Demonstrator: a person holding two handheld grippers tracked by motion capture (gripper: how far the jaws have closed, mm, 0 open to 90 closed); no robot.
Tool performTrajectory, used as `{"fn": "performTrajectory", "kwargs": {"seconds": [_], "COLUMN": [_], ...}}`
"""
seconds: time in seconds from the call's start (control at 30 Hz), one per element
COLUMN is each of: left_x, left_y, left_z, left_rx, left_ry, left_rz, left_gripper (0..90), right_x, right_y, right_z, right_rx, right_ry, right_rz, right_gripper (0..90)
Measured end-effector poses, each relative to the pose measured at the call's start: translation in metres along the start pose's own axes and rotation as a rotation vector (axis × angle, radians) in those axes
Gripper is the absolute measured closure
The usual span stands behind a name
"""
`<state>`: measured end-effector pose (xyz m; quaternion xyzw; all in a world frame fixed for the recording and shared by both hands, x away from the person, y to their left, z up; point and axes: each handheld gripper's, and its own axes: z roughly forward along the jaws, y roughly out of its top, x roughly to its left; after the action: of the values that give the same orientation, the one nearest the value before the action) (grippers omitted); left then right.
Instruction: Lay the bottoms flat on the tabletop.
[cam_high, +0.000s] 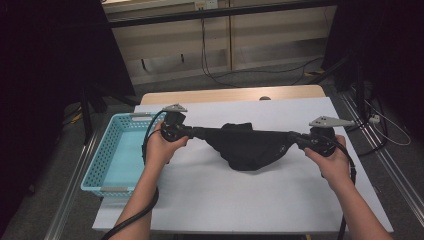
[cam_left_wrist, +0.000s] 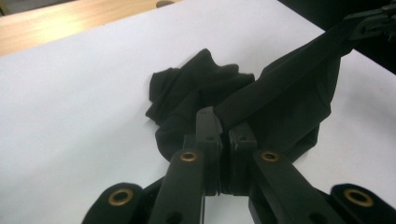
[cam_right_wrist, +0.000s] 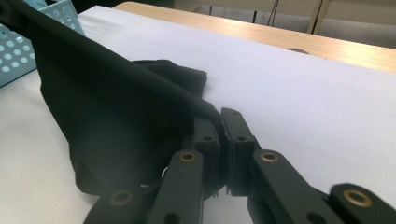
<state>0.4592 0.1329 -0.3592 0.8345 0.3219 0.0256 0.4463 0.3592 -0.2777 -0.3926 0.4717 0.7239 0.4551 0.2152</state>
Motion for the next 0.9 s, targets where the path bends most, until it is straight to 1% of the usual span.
{"fn": "performTrajectory", "kwargs": {"seconds": [0.17,0.2,0.3,0.4,0.43,0.5,0.53,0.57,0.6,0.63,0.67,0.7,0.73,0.77,0.8,0.83,0.87,0.9], "left_x": [0.004,0.007,0.014,0.022,0.026,0.037,0.043,0.050,0.057,0.063,0.068,0.071,0.074,0.075,0.075,0.075,0.074,0.072], "left_y": [0.002,0.000,0.000,0.003,0.006,0.014,0.022,0.031,0.041,0.051,0.059,0.065,0.067,0.066,0.063,0.056,0.050,0.041], "left_z": [0.005,0.008,0.014,0.020,0.024,0.030,0.033,0.036,0.039,0.042,0.046,0.052,0.057,0.062,0.065,0.069,0.072,0.074], "left_rx": [0.016,0.021,0.028,0.037,0.051,0.053,0.053,0.047,0.025,-0.016,-0.056,-0.091,-0.096,-0.091,-0.091,-0.082,-0.078,-0.070], "left_ry": [-0.001,-0.004,-0.007,-0.015,-0.017,-0.020,-0.009,0.015,0.036,0.056,0.091,0.144,0.174,0.183,0.185,0.191,0.188,0.174], "left_rz": [-0.009,-0.022,-0.031,-0.042,-0.050,-0.066,-0.071,-0.067,-0.071,-0.080,-0.070,-0.064,-0.084,-0.101,-0.106,-0.108,-0.106,-0.093], "left_gripper": [86.2,86.2,86.2,86.0,86.0,85.9,86.2,86.3,86.4,86.3,82.4,67.8,44.8,34.9,32.3,28.9,23.4,23.1], "right_x": [-0.002,-0.003,-0.006,-0.012,-0.013,-0.020,-0.023,-0.027,-0.033,-0.039,-0.045,-0.050,-0.052,-0.052,-0.050,-0.047,-0.042,-0.038], "right_y": [0.002,0.001,0.001,0.004,0.006,0.014,0.019,0.027,0.038,0.051,0.066,0.078,0.088,0.094,0.095,0.093,0.088,0.083], "right_z": [0.005,0.009,0.014,0.023,0.026,0.038,0.045,0.053,0.061,0.069,0.077,0.083,0.089,0.094,0.097,0.099,0.101,0.101], "right_rx": [0.009,0.023,0.031,0.049,0.056,0.082,0.097,0.110,0.099,0.066,0.029,-0.015,-0.052,-0.052,-0.039,-0.024,0.013,0.026], "right_ry": [-0.007,-0.008,-0.005,-0.006,-0.004,-0.007,-0.007,-0.014,-0.037,-0.074,-0.111,-0.149,-0.178,-0.200,-0.208,-0.206,-0.187,-0.177], "right_rz": [-0.004,-0.001,0.000,0.009,0.014,0.015,0.015,0.019,0.026,0.046,0.066,0.088,0.106,0.121,0.117,0.109,0.096,0.083], "right_gripper": [85.7,85.6,85.6,85.4,85.4,85.6,85.7,85.9,86.0,85.9,83.9,75.1,54.3,44.7,47.3,46.3,41.2,38.1]}}
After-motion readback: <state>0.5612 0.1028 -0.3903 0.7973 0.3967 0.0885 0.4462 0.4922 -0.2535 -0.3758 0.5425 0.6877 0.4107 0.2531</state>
